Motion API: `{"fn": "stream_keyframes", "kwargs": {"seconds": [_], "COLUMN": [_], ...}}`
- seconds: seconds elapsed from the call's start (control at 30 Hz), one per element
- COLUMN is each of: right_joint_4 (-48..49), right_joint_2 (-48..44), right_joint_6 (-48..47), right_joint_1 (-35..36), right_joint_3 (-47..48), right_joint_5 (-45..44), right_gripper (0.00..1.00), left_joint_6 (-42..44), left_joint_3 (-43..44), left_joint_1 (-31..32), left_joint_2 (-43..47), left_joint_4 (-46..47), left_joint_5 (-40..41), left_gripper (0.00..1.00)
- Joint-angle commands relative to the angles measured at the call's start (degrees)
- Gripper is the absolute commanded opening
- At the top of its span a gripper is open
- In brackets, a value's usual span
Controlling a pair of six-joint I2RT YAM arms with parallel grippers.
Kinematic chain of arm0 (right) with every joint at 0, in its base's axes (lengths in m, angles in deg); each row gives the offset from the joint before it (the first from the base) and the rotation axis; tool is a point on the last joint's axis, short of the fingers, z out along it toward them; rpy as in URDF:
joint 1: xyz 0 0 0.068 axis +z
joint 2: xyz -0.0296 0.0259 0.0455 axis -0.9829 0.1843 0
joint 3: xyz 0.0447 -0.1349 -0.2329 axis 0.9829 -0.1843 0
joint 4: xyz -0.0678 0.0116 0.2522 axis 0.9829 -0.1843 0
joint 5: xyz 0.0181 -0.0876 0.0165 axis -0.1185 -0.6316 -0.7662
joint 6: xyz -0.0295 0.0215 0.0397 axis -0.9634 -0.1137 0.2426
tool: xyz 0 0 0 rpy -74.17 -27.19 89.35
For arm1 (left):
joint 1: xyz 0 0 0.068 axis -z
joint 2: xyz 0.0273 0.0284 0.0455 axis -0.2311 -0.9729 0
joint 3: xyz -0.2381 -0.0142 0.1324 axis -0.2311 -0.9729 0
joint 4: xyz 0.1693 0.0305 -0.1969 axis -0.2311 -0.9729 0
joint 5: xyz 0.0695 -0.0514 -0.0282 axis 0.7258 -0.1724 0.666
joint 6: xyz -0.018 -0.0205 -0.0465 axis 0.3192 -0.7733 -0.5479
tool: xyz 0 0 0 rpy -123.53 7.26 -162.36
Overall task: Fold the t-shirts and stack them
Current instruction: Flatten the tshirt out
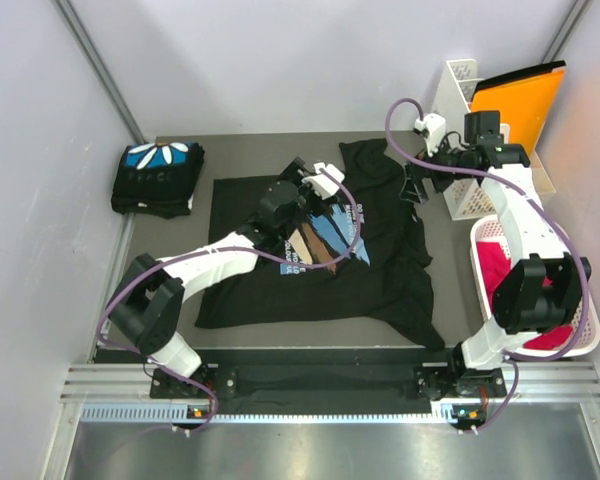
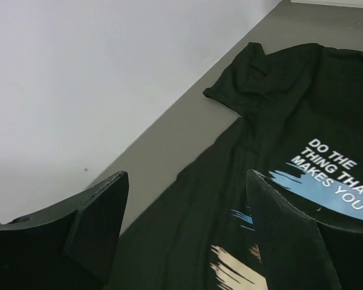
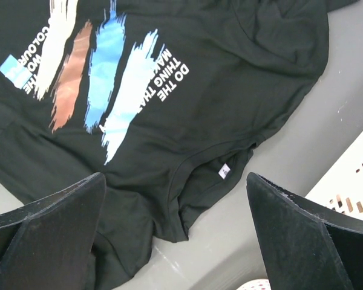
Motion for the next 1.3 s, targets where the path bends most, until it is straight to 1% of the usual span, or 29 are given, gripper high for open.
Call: {"fn": "stream_keyframes", "kwargs": {"seconds": [0.0,0.03,0.17,0.23,0.33,0.37,0.43,0.47,0.5,0.57,0.63,0.7,0.8,0.83,0.87,0.93,0.97,1.0,1.03,1.07,1.13,1.17,1.2,1.23,1.27], "right_joint_4": [1.7,1.2,-0.2,0.6,2.2,2.5,3.2,3.2,3.5,3.7,4.3,4.9,5.8,5.8,5.9,6.1,6.1,6.6,7.0,7.6,10.4,12.1,13.3,14.3,16.1], "right_joint_2": [-1.8,-1.6,-0.6,-0.4,0.4,0.8,2.5,3.2,5.1,7.3,10.2,11.9,15.7,16.5,17.5,20.0,20.8,22.4,23.1,23.8,25.2,25.5,26.3,26.7,27.8], "right_joint_6": [-0.8,-2.0,-4.8,-5.3,-4.2,-3.6,-2.4,-2.0,-1.4,0.6,2.6,3.3,4.4,4.8,4.8,4.1,3.7,3.4,3.3,3.2,3.8,4.0,4.7,5.3,5.9], "right_joint_1": [-0.5,-0.5,-0.5,-0.5,-0.8,-0.8,-0.8,-0.9,-0.9,-0.8,-1.0,-1.1,-1.1,-1.1,-1.1,-1.2,-1.1,-1.1,-1.1,-1.1,-1.2,-1.1,-1.1,-1.1,-1.1], "right_joint_3": [2.6,4.0,7.3,8.0,8.2,8.1,8.3,8.4,8.8,11.0,13.5,15.1,18.3,20.4,21.6,24.6,25.6,27.5,28.3,28.8,29.7,29.8,29.8,29.8,29.8], "right_joint_5": [3.0,2.9,0.4,-1.9,-2.8,-2.8,-2.1,-2.0,-1.7,-1.6,-1.3,-0.4,-0.5,-0.7,-1.0,-2.2,-2.7,-4.1,-4.9,-5.5,-7.1,-7.4,-7.6,-7.8,-8.2], "right_gripper": [1.00,1.00,1.00,1.00,1.00,1.00,1.00,1.00,1.00,1.00,1.00,1.00,0.98,0.91,0.88,0.74,0.64,0.44,0.35,0.28,0.09,0.04,0.02,0.01,0.00], "left_joint_6": [-7.9,-10.0,-12.9,-12.1,-9.6,-9.2,-10.7,-11.1,-11.3,-11.6,-11.2,-10.0,-4.9,-2.6,-2.1,-1.5,-1.9,-2.1,-1.6,-1.9,-2.4,-2.7,-3.2,-3.4,-3.5], "left_joint_3": [2.7,2.7,3.8,4.5,6.5,7.8,9.1,11.4,12.5,16.4,18.4,21.4,25.2,26.2,26.9,27.7,27.9,28.0,28.6,28.7,28.3,28.2,27.9,26.9,26.6], "left_joint_1": [0.2,0.2,0.2,0.1,-1.3,-2.7,-4.9,-7.1,-8.1,-10.6,-12.4,-14.6,-16.7,-17.1,-18.0,-18.9,-19.6,-19.8,-19.8,-19.8,-19.8,-19.8,-19.8,-19.8,-19.8], "left_joint_2": [1.3,1.2,1.2,1.5,1.6,1.8,2.3,2.3,1.7,0.7,-0.5,-2.0,-4.2,-4.9,-5.2,-6.5,-7.0,-7.8,-8.3,-8.7,-9.2,-9.3,-9.3,-9.3,-9.3], "left_joint_4": [-1.0,-2.0,-6.3,-7.9,-11.3,-14.1,-16.9,-19.2,-22.1,-25.1,-28.2,-30.3,-36.6,-39.8,-40.4,-42.4,-42.7,-43.5,-44.3,-44.9,-44.9,-44.6,-44.2,-43.8,-43.4], "left_joint_5": [4.7,5.5,7.0,7.8,9.6,9.0,5.8,4.5,2.3,1.9,-0.1,-1.0,-5.4,-5.8,-6.0,-6.5,-6.3,-6.5,-6.6,-6.1,-5.9,-5.8,-5.4,-5.2,-5.1], "left_gripper": [0.83,0.82,0.81,0.82,0.82,0.82,0.81,0.80,0.80,0.80,0.80,0.80,0.79,0.78,0.78,0.77,0.75,0.74,0.73,0.71,0.69,0.62,0.44,0.40,0.39]}}
